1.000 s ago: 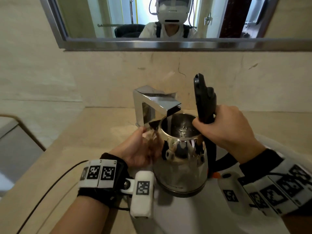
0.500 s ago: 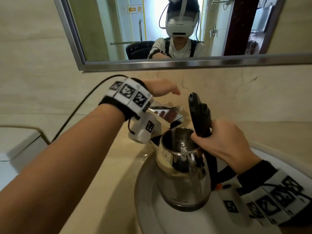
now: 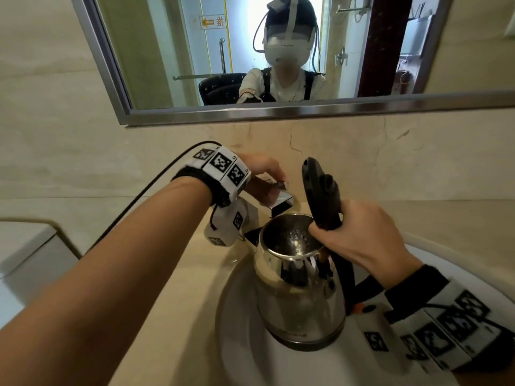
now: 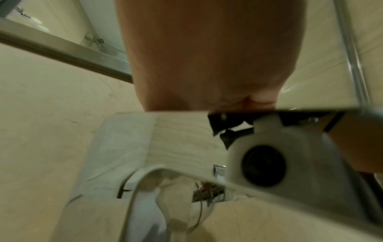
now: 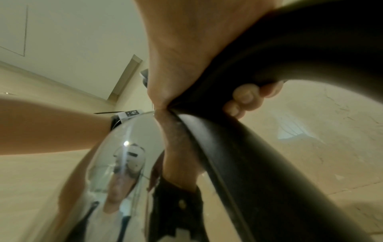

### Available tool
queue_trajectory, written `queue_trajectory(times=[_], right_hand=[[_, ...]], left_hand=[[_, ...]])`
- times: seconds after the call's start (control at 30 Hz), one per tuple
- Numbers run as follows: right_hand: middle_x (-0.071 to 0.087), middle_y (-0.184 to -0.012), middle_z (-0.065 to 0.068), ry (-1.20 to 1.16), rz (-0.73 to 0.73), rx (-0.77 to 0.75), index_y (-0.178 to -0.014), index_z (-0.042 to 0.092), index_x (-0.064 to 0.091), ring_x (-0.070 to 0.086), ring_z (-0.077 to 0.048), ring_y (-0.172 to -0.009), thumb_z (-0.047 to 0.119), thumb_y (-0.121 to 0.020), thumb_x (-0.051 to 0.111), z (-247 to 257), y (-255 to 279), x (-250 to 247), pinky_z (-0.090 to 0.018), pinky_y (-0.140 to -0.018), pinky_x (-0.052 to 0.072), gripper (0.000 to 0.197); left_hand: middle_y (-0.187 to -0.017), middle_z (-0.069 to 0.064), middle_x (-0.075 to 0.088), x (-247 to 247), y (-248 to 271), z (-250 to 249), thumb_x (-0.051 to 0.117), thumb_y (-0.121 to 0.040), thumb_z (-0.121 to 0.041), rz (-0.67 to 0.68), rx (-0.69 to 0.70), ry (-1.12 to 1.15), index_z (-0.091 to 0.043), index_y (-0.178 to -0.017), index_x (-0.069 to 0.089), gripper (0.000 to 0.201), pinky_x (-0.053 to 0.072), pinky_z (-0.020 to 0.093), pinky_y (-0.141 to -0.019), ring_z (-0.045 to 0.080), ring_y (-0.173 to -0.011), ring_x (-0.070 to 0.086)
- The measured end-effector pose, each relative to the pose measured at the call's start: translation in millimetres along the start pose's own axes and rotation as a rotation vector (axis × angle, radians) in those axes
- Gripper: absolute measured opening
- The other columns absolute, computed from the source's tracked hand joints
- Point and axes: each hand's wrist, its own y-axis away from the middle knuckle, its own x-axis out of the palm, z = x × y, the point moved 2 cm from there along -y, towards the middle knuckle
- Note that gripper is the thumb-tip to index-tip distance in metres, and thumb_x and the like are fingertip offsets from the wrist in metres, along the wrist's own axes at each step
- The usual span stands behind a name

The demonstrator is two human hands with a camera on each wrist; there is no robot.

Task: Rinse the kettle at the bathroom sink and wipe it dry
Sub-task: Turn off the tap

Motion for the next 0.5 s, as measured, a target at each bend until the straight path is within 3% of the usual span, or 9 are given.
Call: queue_trajectory(times=[0.07,0.1,0.13,0.2,0.33,0.5], right_hand=[[0.062,-0.067,0.007,-0.013,0.002,0.001,-0.072,0.025,0.059,0.058,-0.013,-0.065,0.060,-0.070,0.052,0,0,0,-0.027,-0.059,0.044,0.036],[0.062,-0.067,0.007,-0.018,0.003,0.002,-0.073,0.024,0.060,0.057,-0.012,-0.064,0.060,-0.070,0.052,0,0,0,-0.026,-0.058,0.045,0.037],[0.062,-0.067,0.006,-0.021,0.002,0.002,-0.074,0.023,0.061,0.057,-0.011,-0.064,0.060,-0.070,0.052,0,0,0,-0.026,-0.057,0.045,0.038],[0.062,-0.066,0.006,-0.027,0.001,-0.006,-0.074,0.023,0.062,0.057,-0.009,-0.063,0.060,-0.070,0.052,2,2,0,-0.026,-0.058,0.047,0.038],[0.061,-0.067,0.007,-0.048,0.022,0.000,-0.074,0.023,0.061,0.057,-0.010,-0.065,0.058,-0.071,0.054,4,8,-3,-0.028,-0.060,0.048,0.036],[0.061,-0.066,0.005,-0.016,-0.012,-0.006,-0.074,0.021,0.061,0.057,-0.013,-0.064,0.053,-0.074,0.061,11,14,-17,-0.024,-0.054,0.042,0.032]], left_hand=[[-0.077,0.010,0.065,-1,6,-1,0.054,-0.090,-0.022,-0.001,0.037,0.007,-0.006,-0.081,0.073,0.026,0.056,0.026,-0.062,0.020,-0.059,0.065],[-0.091,0.010,0.066,-3,8,-3,0.048,-0.094,-0.022,-0.045,0.133,-0.056,-0.008,-0.102,0.068,0.026,0.054,0.029,-0.077,0.019,-0.078,0.066],[-0.110,0.010,0.063,-6,10,-6,0.040,-0.098,-0.018,-0.094,0.244,-0.112,-0.007,-0.118,0.061,0.030,0.043,0.028,-0.093,0.017,-0.102,0.060],[-0.133,0.011,0.052,-10,12,-9,0.031,-0.099,-0.010,-0.186,0.401,-0.137,-0.005,-0.127,0.054,0.036,0.027,0.023,-0.102,0.019,-0.128,0.043],[-0.132,0.004,0.054,-26,11,4,0.036,-0.098,-0.015,-0.359,0.520,-0.150,-0.013,-0.117,0.061,0.031,0.027,0.026,-0.100,0.015,-0.125,0.044],[-0.107,-0.003,0.058,-29,25,20,0.036,-0.095,-0.005,-0.475,0.626,0.045,-0.006,-0.108,0.065,0.031,0.032,0.022,-0.089,0.000,-0.089,0.049]])
